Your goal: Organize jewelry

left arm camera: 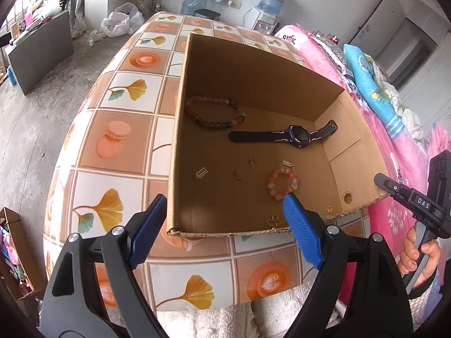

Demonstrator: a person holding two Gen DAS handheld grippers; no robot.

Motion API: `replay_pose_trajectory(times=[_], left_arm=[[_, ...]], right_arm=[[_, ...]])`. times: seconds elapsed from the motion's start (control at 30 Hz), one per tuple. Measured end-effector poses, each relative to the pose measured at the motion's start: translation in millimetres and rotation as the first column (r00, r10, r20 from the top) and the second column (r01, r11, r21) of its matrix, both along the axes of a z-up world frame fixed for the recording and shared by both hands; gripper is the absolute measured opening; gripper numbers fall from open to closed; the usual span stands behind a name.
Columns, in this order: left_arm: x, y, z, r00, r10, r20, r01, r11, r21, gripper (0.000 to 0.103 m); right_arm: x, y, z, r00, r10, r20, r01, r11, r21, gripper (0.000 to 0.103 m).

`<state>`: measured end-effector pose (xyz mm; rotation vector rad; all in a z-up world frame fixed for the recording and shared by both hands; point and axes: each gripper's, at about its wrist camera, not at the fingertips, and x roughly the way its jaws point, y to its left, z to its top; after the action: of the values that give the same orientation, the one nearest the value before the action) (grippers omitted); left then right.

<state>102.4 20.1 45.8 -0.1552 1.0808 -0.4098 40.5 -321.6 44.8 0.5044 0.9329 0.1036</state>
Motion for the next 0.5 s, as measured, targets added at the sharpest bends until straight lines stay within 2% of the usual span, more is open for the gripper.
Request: replay_pose_trajectory(times=[0.23,0.33,0.4,0.47,0.5], left_arm=[[-30,8,-2,1.000,-0.004,0.015,0.004,1.000,-0.020,0.079],[-38,14,1,0.999,0.006,0.036,-0.004,0.999,-0.044,0.079],[-47,18,10,0.996,0.024,0.083,-0.021,0.999,-0.034,0.079],[-59,21,21,0.988,0.043,0.148,-0.042,0.999,-0.006,0.081],[-64,23,26,0.984,0.047,0.174,-0.047,0.999,-0.002,0.082]], right_arm=[[-26,3,-4,1.000,-0.014,-0.001,0.014,1.000,0.012,0.032],[-34,9,1,1.000,-0.018,0.015,0.018,1.000,-0.014,0.032],[-44,11,9,0.999,-0.028,0.044,0.030,0.999,-0.042,0.034],[-59,14,21,0.995,-0.057,0.084,0.065,0.993,-0.097,0.046],[-66,16,27,0.992,-0.065,0.106,0.077,0.990,-0.119,0.047]])
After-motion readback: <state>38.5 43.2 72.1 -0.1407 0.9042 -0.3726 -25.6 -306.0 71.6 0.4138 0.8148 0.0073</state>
